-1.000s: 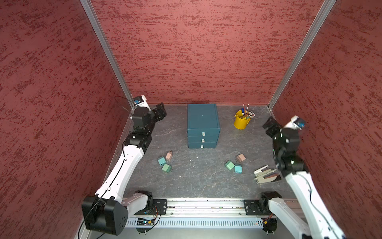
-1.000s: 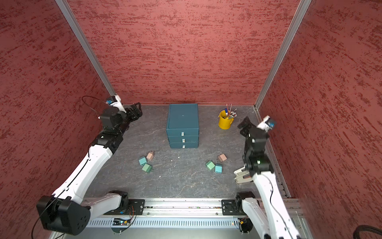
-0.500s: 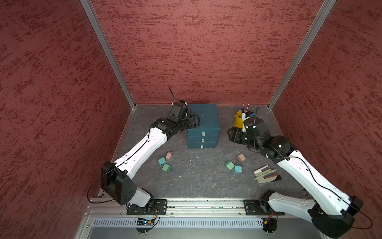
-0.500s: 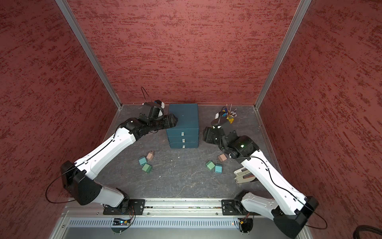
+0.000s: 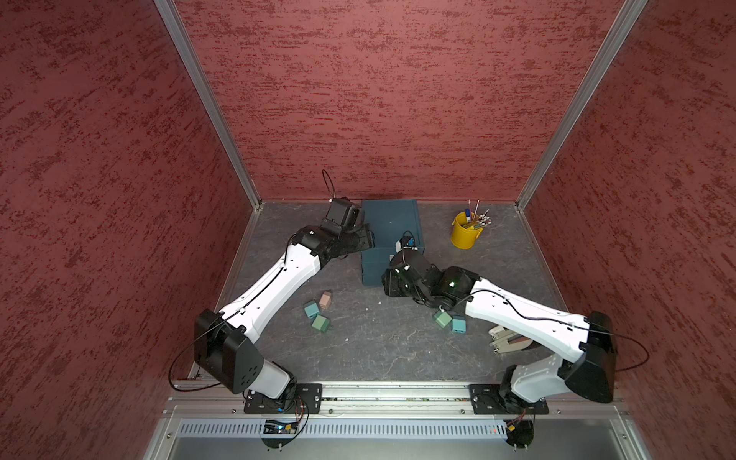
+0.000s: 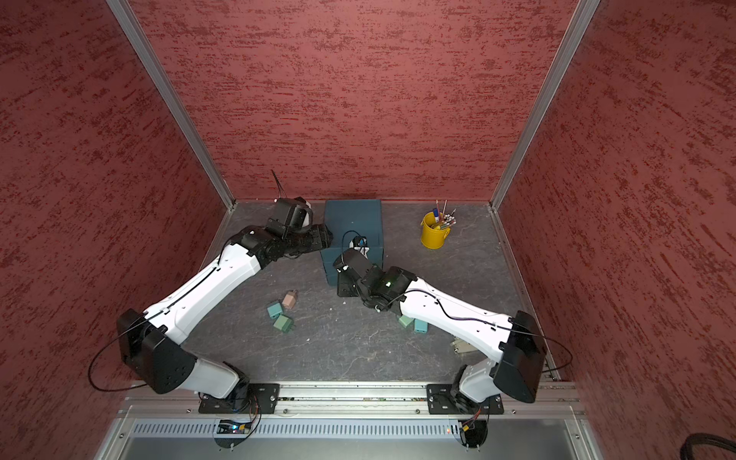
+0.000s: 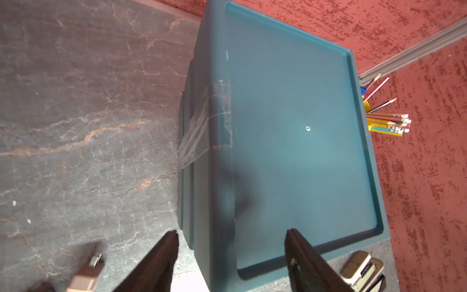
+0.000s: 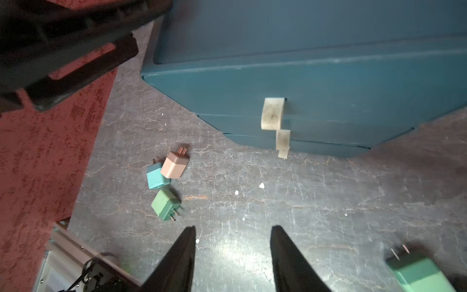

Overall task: Place the plugs into the drawer by color
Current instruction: Open the drawer in the storage box.

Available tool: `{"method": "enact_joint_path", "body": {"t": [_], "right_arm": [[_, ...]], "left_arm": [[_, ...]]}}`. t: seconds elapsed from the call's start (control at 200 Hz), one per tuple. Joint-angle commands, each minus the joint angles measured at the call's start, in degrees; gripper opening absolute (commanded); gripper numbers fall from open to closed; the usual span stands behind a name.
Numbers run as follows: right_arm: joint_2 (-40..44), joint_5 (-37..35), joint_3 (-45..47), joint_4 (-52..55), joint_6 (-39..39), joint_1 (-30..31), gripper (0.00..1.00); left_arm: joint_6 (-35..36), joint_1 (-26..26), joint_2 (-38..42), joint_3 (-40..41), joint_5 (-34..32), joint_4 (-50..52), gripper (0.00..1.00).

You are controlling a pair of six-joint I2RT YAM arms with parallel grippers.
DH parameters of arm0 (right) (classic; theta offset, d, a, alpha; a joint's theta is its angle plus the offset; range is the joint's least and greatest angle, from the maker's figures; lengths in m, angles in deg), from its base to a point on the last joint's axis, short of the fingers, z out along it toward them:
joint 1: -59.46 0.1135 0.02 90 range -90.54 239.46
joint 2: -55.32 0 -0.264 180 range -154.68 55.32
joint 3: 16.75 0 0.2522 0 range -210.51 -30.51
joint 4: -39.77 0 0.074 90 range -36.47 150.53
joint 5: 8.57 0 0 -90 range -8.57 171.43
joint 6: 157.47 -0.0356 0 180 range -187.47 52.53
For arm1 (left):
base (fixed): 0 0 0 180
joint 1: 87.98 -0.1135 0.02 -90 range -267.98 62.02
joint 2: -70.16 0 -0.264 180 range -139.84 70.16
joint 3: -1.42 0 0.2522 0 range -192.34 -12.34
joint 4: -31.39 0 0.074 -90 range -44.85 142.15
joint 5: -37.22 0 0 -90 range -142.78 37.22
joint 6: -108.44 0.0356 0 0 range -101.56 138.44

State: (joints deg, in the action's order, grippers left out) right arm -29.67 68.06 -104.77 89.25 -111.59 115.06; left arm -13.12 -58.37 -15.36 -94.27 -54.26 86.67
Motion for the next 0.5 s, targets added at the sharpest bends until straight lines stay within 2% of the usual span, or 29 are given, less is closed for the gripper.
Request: {"method": "enact_joint_path", "body": {"t": [0.0, 0.496], "right_arm": [[-1.2, -0.6, -1.7, -6.4, -0.8, -2.5, 0.48], [-4.2, -2.9, -1.0, -9.3, -1.8, -6.5, 0.38]], "left_arm": [[0.0, -0.8, -0.5, 1.4, 0.9, -1.0, 0.65], [0.7, -1.9, -1.2, 3.5, 2.6, -2.4, 0.53]]}}
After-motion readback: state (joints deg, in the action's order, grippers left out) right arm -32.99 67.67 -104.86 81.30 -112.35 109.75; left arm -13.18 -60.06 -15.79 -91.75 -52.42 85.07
